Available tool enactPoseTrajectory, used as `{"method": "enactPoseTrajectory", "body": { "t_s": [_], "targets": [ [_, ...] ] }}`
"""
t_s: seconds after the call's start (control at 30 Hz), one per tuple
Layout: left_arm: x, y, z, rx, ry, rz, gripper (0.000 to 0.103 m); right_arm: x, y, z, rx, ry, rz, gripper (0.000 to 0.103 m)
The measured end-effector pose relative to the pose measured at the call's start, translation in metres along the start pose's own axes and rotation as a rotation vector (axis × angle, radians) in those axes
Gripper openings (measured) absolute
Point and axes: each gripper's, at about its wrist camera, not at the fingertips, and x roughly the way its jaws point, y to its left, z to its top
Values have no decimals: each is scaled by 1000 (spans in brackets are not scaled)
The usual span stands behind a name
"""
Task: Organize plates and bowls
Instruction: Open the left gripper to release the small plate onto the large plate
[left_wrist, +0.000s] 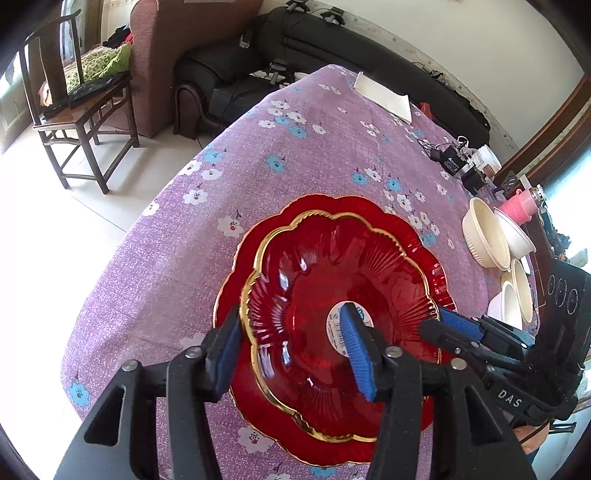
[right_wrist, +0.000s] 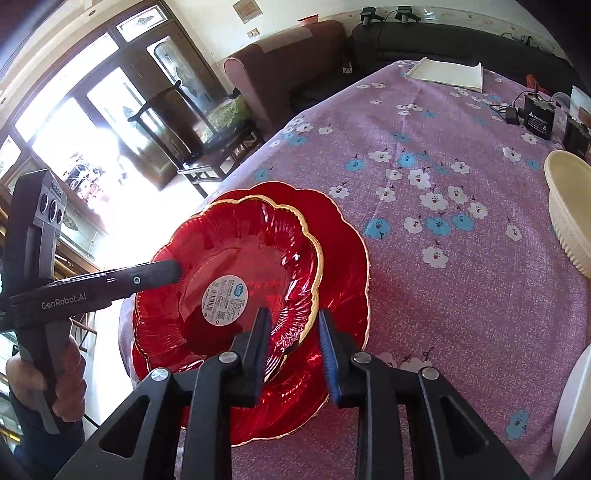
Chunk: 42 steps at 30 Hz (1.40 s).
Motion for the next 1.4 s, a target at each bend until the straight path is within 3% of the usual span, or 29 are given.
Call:
{"method": "enactPoseTrajectory", "body": {
  "t_s": [0.17, 0.27, 0.33, 0.57, 0.9, 1.23, 1.4],
  "targets": [
    [3, -6, 1, 14, 7, 8, 65, 0, 4, -1, -17, -2, 3, 39],
    [5, -10, 2, 19, 20, 12, 77, -1, 4, -1, -11, 4, 15, 41],
    [7, -11, 3, 16, 29, 12, 80, -2, 5, -1, -11, 9, 27, 48],
    [10, -13, 8, 15, 46, 20, 84, -11, 4, 1, -2, -11, 32, 64],
    [-1, -11, 4, 7, 20, 16, 84, -24, -2, 0, 21, -47, 47, 64],
    [-20, -19, -11, 7, -92, 29, 84, -33, -8, -2, 21, -87, 45, 64],
    [-37, -43, -26, 76, -249, 107, 85, -49, -11, -2, 5, -160, -2, 64]
  ]
}}
